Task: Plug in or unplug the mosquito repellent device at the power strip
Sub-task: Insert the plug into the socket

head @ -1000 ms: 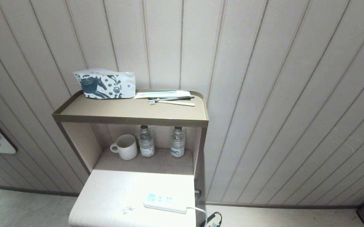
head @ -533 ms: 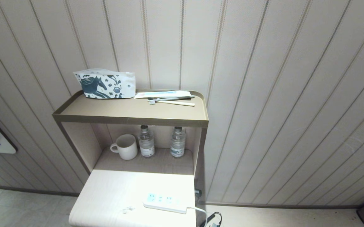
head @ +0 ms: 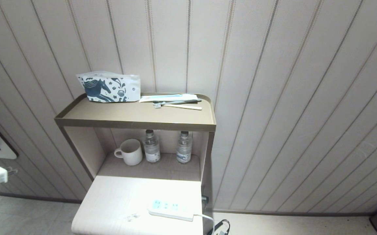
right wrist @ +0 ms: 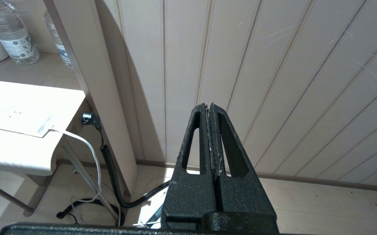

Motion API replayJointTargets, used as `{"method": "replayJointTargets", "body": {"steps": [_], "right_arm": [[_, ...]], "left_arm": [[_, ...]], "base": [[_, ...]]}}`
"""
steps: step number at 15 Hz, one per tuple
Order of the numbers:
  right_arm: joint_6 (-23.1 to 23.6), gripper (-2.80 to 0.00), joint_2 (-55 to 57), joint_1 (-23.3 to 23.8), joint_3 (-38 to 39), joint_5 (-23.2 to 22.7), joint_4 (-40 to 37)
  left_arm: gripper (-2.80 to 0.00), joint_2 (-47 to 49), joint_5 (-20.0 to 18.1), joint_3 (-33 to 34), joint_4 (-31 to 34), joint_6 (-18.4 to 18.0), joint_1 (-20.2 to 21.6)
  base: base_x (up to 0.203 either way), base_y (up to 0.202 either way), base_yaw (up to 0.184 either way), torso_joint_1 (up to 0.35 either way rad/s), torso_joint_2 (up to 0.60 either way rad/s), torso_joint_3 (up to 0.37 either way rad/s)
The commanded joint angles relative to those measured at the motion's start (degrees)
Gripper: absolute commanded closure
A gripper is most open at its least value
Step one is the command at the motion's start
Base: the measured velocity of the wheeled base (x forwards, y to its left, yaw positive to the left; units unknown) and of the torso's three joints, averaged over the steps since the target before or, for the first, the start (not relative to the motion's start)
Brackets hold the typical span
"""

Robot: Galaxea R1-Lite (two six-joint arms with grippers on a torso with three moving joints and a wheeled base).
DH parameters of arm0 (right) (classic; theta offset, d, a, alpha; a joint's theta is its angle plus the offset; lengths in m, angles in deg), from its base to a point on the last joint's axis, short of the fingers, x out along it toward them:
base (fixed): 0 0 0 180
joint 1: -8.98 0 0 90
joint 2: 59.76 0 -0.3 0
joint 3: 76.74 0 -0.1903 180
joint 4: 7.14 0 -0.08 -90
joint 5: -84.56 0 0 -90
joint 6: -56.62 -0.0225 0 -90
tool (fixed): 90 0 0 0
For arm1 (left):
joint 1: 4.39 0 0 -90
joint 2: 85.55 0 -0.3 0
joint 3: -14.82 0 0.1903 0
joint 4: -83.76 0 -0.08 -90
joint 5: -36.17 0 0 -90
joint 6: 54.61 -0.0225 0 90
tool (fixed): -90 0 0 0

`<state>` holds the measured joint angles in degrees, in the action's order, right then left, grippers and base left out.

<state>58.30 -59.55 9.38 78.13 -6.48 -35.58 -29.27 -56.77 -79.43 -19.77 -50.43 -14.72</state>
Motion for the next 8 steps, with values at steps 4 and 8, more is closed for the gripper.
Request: {"method": "replayJointTargets", "body": {"steps": [4,8], "right_arm": [[0.0,0.00,0.0,0.0,0.0,0.0,0.0],[0.1,0.00,0.0,-0.1,0.0,0.0,0.0]], "left_arm": [[0.00,14.3,-7.4,3.8,-15.8,-14.1,0.4],[0.00,17.2,-8.6,-5.3,-2.4,-15.1,-0.6]], "base": [[0.000,0.000,0.000,0.000,0.00,0.000],[0.000,0.000,0.000,0.000,0.00,0.000]]}}
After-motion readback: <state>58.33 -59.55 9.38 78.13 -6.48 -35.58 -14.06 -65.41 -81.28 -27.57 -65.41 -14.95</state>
